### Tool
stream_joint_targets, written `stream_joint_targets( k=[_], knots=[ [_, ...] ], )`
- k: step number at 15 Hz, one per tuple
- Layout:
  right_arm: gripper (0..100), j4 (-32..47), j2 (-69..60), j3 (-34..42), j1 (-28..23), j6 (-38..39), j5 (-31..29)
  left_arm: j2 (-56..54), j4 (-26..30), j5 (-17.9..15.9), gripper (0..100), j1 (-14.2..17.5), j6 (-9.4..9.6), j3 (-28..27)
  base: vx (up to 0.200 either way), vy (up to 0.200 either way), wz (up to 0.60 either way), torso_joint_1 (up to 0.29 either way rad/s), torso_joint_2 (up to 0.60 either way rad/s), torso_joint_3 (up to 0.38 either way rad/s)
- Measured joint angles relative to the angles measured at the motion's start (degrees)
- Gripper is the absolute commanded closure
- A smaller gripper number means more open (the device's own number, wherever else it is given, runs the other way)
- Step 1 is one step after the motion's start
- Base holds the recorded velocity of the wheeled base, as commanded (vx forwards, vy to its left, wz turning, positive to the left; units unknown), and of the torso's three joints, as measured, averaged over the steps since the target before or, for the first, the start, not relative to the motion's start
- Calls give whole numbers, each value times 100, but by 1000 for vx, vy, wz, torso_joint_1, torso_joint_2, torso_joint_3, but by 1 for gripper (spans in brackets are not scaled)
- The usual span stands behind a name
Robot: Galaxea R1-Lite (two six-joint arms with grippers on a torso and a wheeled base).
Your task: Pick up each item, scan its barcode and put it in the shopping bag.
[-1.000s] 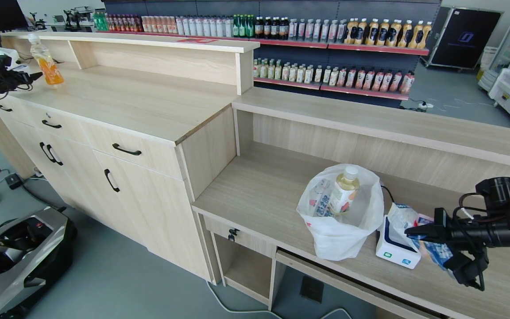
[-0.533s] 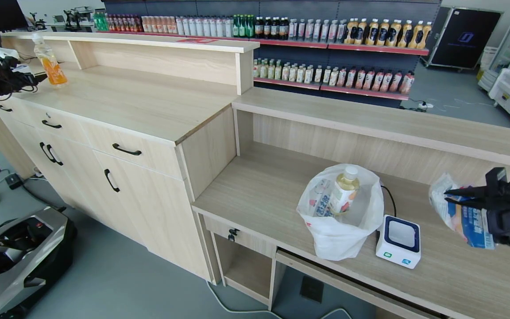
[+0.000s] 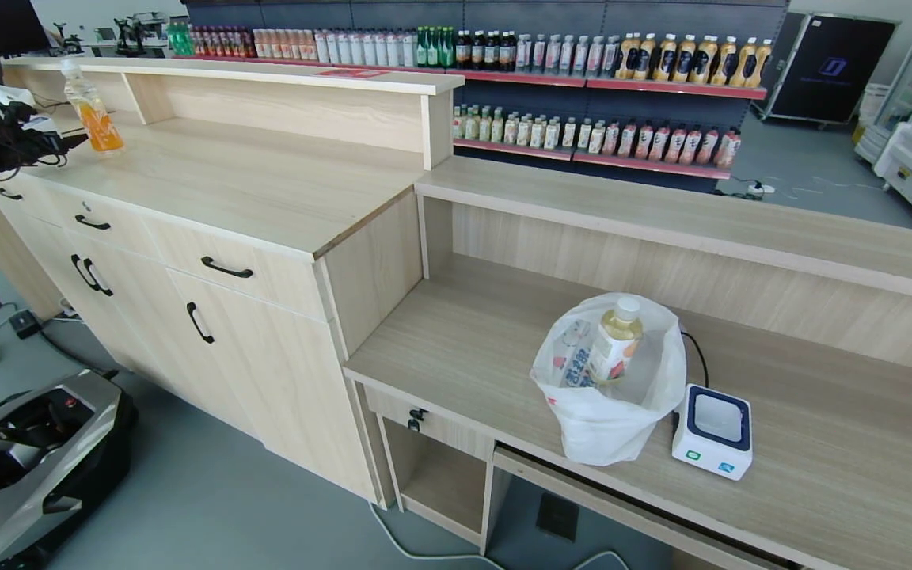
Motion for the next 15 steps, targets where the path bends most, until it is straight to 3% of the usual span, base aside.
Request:
stream_joint_targets(
  k=[3, 8, 10, 13, 15],
  knots=[
    [100, 20, -341, 595, -511, 1011, -144, 0, 2, 0, 0, 0, 0, 0, 0, 0, 0, 0, 0, 0],
    [100, 24, -851, 1180, -1042, 994, -167, 0, 2, 0, 0, 0, 0, 0, 0, 0, 0, 0, 0, 0],
    [100, -28, -981, 1191, -1108, 789, -345, 0, 2, 0, 0, 0, 0, 0, 0, 0, 600, 5, 5, 7],
    [100, -661, -1063, 1176, -733, 830, -524, 0, 2, 0, 0, 0, 0, 0, 0, 0, 600, 2, 1, 4],
    [100, -1013, -1042, 1141, 16, 1141, -1045, 0, 2, 0, 0, 0, 0, 0, 0, 0, 600, 7, 5, 2]
  ],
)
